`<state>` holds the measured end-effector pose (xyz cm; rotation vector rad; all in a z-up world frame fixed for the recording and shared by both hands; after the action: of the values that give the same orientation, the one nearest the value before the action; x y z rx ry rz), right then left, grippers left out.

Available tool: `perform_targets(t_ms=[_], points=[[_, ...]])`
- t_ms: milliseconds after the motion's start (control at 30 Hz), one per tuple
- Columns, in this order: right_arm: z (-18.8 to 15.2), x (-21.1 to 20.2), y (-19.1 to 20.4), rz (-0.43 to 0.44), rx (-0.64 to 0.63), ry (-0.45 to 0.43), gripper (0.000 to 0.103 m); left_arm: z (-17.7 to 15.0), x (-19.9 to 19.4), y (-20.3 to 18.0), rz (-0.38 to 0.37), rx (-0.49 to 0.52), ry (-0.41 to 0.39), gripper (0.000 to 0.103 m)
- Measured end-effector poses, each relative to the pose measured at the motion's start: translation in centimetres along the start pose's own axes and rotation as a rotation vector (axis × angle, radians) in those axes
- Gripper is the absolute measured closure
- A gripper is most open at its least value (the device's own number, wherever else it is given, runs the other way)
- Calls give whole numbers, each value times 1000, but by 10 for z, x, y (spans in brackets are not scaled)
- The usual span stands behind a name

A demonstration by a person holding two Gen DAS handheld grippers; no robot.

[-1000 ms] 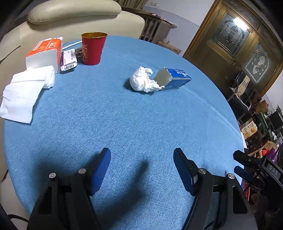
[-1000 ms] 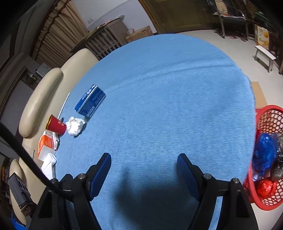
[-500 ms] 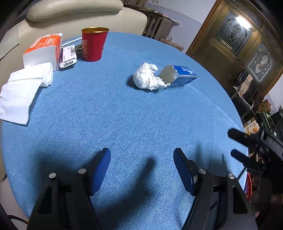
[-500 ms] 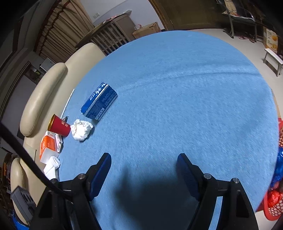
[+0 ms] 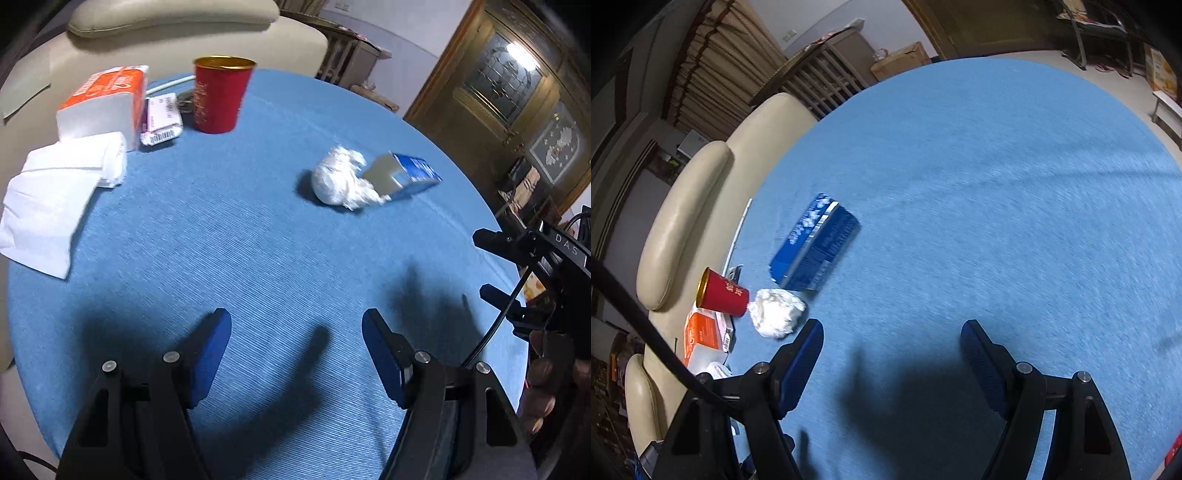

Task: Collect trash
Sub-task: 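Grasp the blue toothpaste box with the right tool and lift it, then grasp the white crumpled tissue with the left tool and lift it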

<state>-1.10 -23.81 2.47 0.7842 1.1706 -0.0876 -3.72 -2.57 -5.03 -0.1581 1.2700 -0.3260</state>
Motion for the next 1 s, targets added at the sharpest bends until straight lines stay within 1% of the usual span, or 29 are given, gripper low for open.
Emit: perform_targets(t_ms=[133,267,333,467,567,667,767,833,867,900,933,967,1000], points=[[13,5,20,9,-25,-10,23,6,-7,10,7,-10,-18,29],[31,10,39,28,-35,-31,23,11,-23,13,33,17,-64,29],[42,14,50,51,-34,-35,23,14,-30,14,48,28,-86,29],[56,28,64,47,-31,2,23,25,-40,15,58,28,-118,29],[64,45,68,-9,-19,39,23,30,-45,18,62,22,-128,29],[70,60,73,-29,10,66,23,34,-49,21,74,20,-137,29],[74,75,81,-86,20,82,23,38,-50,24,82,15,-142,29],[76,88,85,-131,-5,109,24,40,-51,25,90,15,-142,29],[77,95,86,-144,-22,124,30,42,-51,24,92,19,-144,29],[76,99,84,-148,-33,137,57,44,-51,24,98,22,-147,29],[75,101,85,-135,-44,151,60,47,-51,24,103,25,-149,29],[72,99,84,-103,-61,159,60,51,-51,21,103,34,-151,29],[71,95,81,-104,-75,152,60,55,-49,18,99,43,-151,29]])
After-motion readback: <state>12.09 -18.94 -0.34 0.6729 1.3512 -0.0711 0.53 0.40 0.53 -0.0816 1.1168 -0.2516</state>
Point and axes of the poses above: each gripper's, at about its wrist camera, not at the fingertips, and x roughly the way its jaws point, y to its left, z to its top, the point moved 10 cm from there along x, roughly the way its jaws point, and after that the axes turned 15 degrees about y, right-handed, at the moved point
